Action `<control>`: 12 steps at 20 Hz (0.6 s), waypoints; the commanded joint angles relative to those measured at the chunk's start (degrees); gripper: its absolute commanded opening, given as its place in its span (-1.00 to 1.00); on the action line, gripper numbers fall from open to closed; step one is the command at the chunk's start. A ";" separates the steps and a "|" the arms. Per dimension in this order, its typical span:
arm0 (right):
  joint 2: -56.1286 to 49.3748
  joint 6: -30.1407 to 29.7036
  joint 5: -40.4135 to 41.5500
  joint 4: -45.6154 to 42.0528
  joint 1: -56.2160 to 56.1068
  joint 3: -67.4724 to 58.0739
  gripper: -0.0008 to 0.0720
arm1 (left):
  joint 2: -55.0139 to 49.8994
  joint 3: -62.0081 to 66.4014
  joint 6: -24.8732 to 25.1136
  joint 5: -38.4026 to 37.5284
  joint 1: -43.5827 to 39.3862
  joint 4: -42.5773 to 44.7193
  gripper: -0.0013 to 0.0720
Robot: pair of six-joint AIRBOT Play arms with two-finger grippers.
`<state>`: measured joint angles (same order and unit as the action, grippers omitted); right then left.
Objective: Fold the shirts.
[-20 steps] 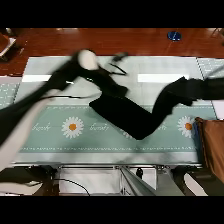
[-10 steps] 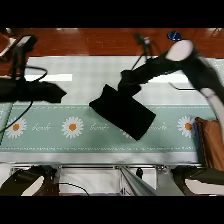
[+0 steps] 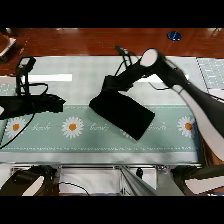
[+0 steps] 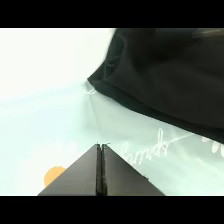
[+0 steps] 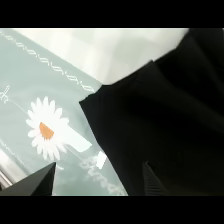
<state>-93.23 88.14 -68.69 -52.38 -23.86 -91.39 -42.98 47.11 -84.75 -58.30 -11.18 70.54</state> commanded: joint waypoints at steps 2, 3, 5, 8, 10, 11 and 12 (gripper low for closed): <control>14.32 2.54 -12.55 -14.32 9.60 -1.07 0.67 | -2.14 -0.76 -0.61 2.86 0.09 0.02 -0.90; 19.56 4.02 -13.22 -21.03 11.45 -0.13 0.67 | -2.12 -0.76 -0.63 3.30 0.09 0.00 -0.90; 32.26 10.97 -11.80 -34.62 14.64 8.44 0.68 | -2.12 -0.76 -1.73 3.50 0.07 0.00 -0.90; 51.17 21.94 -9.44 -48.70 18.23 34.36 0.75 | -2.12 -1.27 -2.25 3.50 0.07 -0.42 -0.90; 59.65 26.03 -2.38 -39.45 21.22 52.43 0.76 | -2.12 -2.03 -2.34 3.80 0.07 -1.55 -0.90; 61.77 25.64 2.64 -30.05 22.32 59.67 0.76 | -2.12 -2.64 -2.36 4.17 0.07 -1.62 -0.90; 62.58 23.61 8.28 -18.95 22.69 66.12 0.76 | -2.12 -3.39 -2.36 4.74 0.09 -1.92 -0.90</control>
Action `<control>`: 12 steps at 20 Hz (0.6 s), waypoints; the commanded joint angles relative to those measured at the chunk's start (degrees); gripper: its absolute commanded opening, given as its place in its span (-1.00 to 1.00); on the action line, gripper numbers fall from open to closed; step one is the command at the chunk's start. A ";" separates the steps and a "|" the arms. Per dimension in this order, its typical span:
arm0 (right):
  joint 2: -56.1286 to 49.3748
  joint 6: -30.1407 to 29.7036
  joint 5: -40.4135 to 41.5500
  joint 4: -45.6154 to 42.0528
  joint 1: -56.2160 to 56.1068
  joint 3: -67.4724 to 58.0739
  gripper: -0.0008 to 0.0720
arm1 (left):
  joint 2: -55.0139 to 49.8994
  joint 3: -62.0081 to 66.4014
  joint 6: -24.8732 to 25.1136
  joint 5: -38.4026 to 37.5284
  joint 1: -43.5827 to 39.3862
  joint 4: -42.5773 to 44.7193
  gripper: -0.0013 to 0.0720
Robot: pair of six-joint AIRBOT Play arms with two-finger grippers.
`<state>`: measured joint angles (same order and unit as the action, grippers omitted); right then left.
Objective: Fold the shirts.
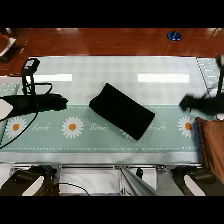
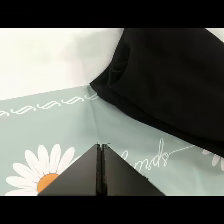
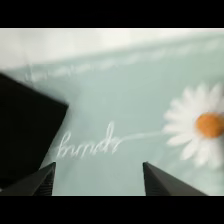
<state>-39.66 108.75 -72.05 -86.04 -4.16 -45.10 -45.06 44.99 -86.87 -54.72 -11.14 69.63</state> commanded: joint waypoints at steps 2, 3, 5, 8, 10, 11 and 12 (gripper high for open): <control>8.33 -2.56 19.85 31.91 2.97 28.55 0.76 | -0.04 -2.97 -0.24 2.21 0.02 -2.51 -0.90; 6.95 -3.28 20.96 33.53 2.97 30.23 0.76 | -0.04 -3.85 -0.24 2.34 0.02 -3.28 -0.90; 1.88 -5.51 22.45 34.18 2.97 29.86 0.76 | -0.07 -5.18 -0.20 2.32 0.02 -4.28 -0.90; -10.25 -17.38 25.55 45.57 2.97 27.32 0.76 | -0.68 -5.84 -0.22 2.27 0.02 -4.35 -0.90; -18.84 -25.79 24.15 52.61 2.97 24.46 0.76 | -1.16 -5.84 -0.22 2.32 0.02 -4.74 -0.90; -22.95 -28.24 23.19 54.29 2.97 22.84 0.76 | -1.33 -5.84 -0.20 2.29 0.02 -4.74 -0.90; -26.51 -29.55 21.79 54.66 2.97 21.03 0.76 | -1.51 -5.84 -0.22 2.29 0.02 -4.74 -0.90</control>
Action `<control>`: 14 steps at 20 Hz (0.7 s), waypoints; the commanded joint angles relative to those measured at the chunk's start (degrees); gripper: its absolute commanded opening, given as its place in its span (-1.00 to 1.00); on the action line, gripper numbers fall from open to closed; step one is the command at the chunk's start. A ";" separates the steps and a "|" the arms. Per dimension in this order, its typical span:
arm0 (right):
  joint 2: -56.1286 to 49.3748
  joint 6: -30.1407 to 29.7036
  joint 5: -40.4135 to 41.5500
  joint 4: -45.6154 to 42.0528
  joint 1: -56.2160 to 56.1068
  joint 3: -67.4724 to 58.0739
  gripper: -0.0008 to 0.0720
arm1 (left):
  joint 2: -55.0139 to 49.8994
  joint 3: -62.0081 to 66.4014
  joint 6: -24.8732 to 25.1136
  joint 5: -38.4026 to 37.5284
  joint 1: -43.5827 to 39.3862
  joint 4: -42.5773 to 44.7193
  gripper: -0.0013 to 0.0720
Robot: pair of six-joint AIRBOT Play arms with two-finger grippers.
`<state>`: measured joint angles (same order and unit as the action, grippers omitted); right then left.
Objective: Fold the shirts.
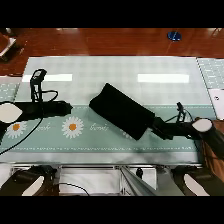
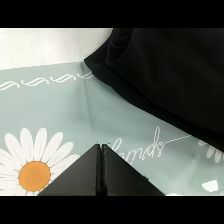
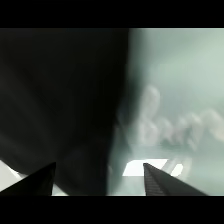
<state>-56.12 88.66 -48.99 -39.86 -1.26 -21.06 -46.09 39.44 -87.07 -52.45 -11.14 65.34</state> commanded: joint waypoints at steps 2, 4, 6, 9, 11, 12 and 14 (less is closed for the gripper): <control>-16.68 -11.74 -3.72 8.48 -0.42 -7.58 0.72 | -0.74 -0.28 0.00 0.02 0.02 -0.46 -0.90; -21.62 -13.18 -4.83 9.01 -1.84 -12.44 0.02 | -0.92 -0.28 -0.02 0.24 0.02 -0.46 -0.90; -23.93 -17.46 -6.47 9.31 -4.02 -18.32 -0.90 | -1.18 -0.28 -0.02 0.28 0.02 -0.48 -0.90; -23.69 -17.92 -12.63 7.50 -4.68 -32.28 -0.90 | -1.51 -0.28 -0.04 0.42 0.02 -0.48 -0.90; -22.77 -13.97 -15.67 2.80 -4.50 -43.63 -0.90 | -1.70 -0.31 -0.11 0.39 0.02 -0.76 -0.90; -22.58 -11.72 -17.70 -0.33 -4.07 -49.99 -0.90 | -1.70 -0.31 -1.03 0.39 0.04 -1.79 -0.90; -22.60 -7.50 -22.32 -4.02 -1.88 -61.18 -0.90 | -1.70 -0.31 -1.51 0.39 0.02 -4.96 -0.90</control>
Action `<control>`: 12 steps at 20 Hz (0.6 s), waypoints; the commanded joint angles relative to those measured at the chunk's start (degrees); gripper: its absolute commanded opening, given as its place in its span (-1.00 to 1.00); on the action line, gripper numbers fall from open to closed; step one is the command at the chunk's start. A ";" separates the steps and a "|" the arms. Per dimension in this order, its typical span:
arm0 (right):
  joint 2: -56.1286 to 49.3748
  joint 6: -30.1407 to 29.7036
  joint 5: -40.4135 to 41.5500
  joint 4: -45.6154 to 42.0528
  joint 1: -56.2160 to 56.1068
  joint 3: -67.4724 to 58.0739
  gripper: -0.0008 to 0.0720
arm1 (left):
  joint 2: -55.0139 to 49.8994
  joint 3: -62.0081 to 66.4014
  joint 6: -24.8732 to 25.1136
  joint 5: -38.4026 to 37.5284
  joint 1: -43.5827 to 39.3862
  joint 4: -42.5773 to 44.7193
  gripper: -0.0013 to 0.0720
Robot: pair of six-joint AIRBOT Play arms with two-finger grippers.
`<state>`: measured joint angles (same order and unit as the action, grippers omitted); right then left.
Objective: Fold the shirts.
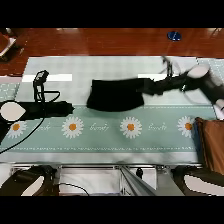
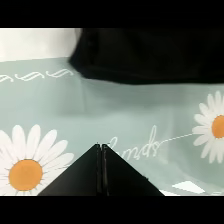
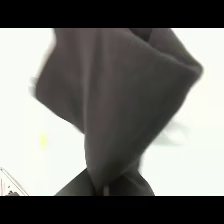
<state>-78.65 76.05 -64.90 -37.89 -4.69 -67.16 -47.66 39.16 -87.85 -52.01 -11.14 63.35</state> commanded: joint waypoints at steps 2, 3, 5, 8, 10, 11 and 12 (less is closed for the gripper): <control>-0.04 9.42 -11.76 -10.08 4.85 -23.87 -0.90 | -0.13 -0.02 -0.72 -0.07 -0.04 -3.93 -0.90; -0.04 11.52 -15.32 -12.31 6.82 -27.82 -0.90 | -0.13 -0.02 -0.72 -0.09 -0.24 -3.89 -0.90; 0.52 13.68 -21.79 -13.27 11.43 -33.62 -0.90 | -0.13 -0.02 -0.07 -0.22 -0.66 -3.85 -0.90; 3.02 17.03 -27.10 -14.10 20.90 -38.14 -0.90 | -0.13 -0.09 -0.07 -0.24 -0.83 -3.87 -0.90; 4.31 18.56 -32.24 -14.88 29.46 -39.58 -0.90 | -0.13 -0.07 -0.11 -0.17 -0.83 -4.31 -0.90; 4.98 19.04 -35.17 -16.92 34.36 -39.56 -0.90 | -0.13 -0.07 -0.09 0.17 -0.83 -5.44 -0.90; 5.44 19.04 -38.25 -18.67 38.66 -39.56 -0.90 | -0.13 -0.07 -0.11 0.68 -0.92 -6.16 -0.90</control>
<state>-74.81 92.71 -93.78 -52.45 23.00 -104.47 -47.77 39.11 -88.05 -52.12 -11.94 58.94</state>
